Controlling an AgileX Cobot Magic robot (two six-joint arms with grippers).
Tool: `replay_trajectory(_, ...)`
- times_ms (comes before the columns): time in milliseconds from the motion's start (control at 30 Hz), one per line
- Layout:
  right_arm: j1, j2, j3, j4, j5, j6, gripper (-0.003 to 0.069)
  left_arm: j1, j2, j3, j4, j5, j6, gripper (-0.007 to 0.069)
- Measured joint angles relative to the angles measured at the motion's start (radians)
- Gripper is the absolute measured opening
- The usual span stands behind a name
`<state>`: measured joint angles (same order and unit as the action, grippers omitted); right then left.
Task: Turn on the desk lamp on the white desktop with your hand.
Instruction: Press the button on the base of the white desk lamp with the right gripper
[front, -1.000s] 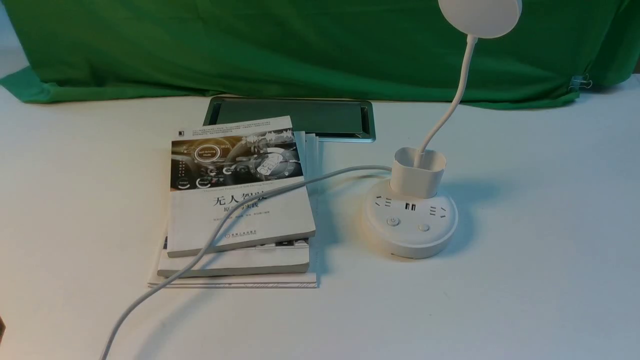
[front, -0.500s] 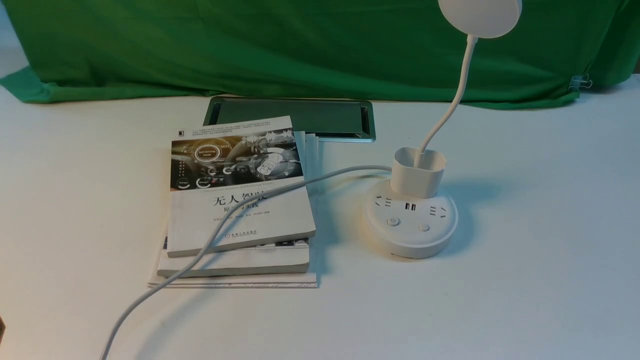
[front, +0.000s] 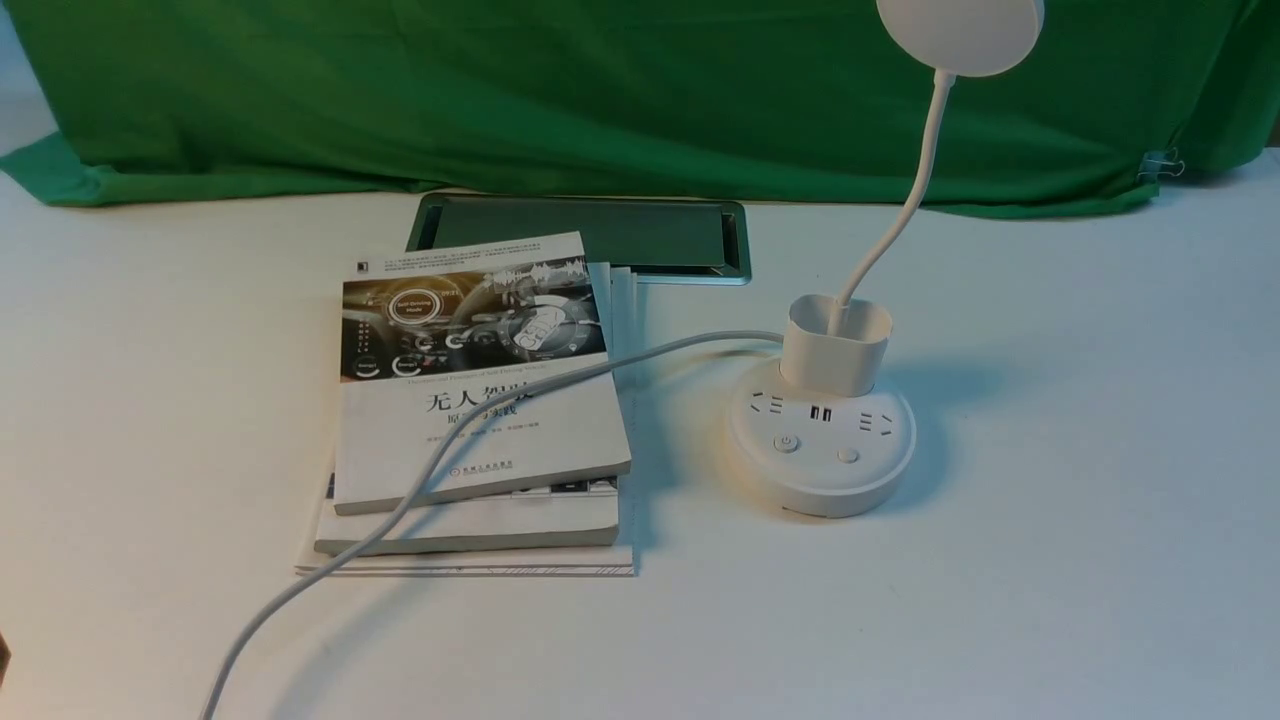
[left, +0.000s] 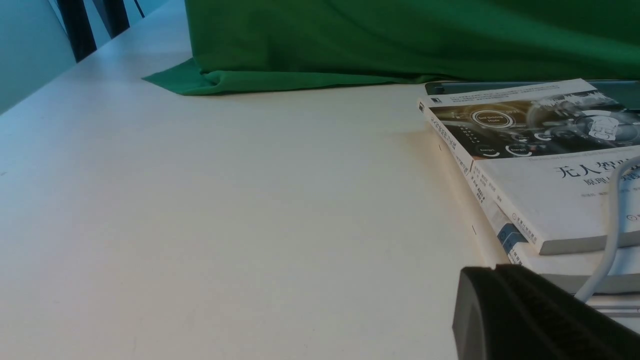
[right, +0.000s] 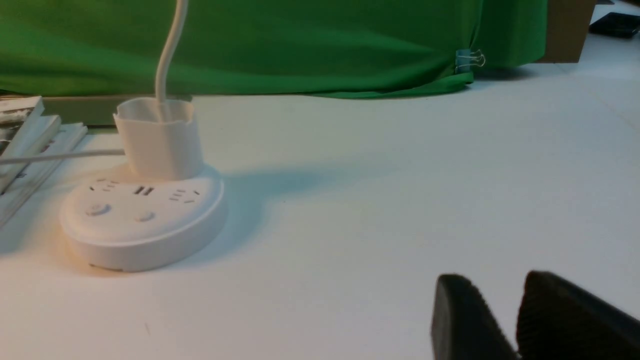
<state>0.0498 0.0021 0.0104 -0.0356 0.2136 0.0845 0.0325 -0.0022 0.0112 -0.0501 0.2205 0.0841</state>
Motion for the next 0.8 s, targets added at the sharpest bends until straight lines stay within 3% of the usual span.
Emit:
replay_trajectory(100,0.0,0.0,0.0,0.006,0.0,0.011,0.0238,0.0,0.0,0.0,0.0,0.0,0.0,0.0021)
replay_trajectory(233,0.0,0.0,0.0,0.104,0.0,0.219,0.0238,0.0,0.0,0.0,0.0,0.0,0.0,0.0021)
replay_trajectory(267,0.0,0.0,0.0,0.111,0.0,0.219,0.0238,0.0,0.0,0.0,0.0,0.0,0.0,0.0021)
replay_trajectory(300,0.0,0.0,0.0,0.164,0.0,0.397,0.0238,0.0,0.0,0.0,0.0,0.0,0.0,0.0021)
replay_trajectory(367,0.0,0.0,0.0,0.22,0.0,0.612,0.0238,0.0,0.0,0.0,0.0,0.0,0.0,0.0021)
replay_trajectory(433,0.0,0.0,0.0,0.249,0.0,0.807,0.0238,0.0,0.0,0.0,0.0,0.0,0.0,0.0021)
replay_trajectory(500,0.0,0.0,0.0,0.262,0.002,0.922,0.0238,0.0,0.0,0.0,0.0,0.0,0.0,0.0021)
replay_trajectory(633,0.0,0.0,0.0,0.264,0.012,0.872,0.0238,0.0,0.0,0.0,0.0,0.0,0.0,0.0021)
replay_trajectory(800,0.0,0.0,0.0,0.273,0.008,0.623,0.0238,0.0,0.0,0.0,0.0,0.0,0.0,0.0021)
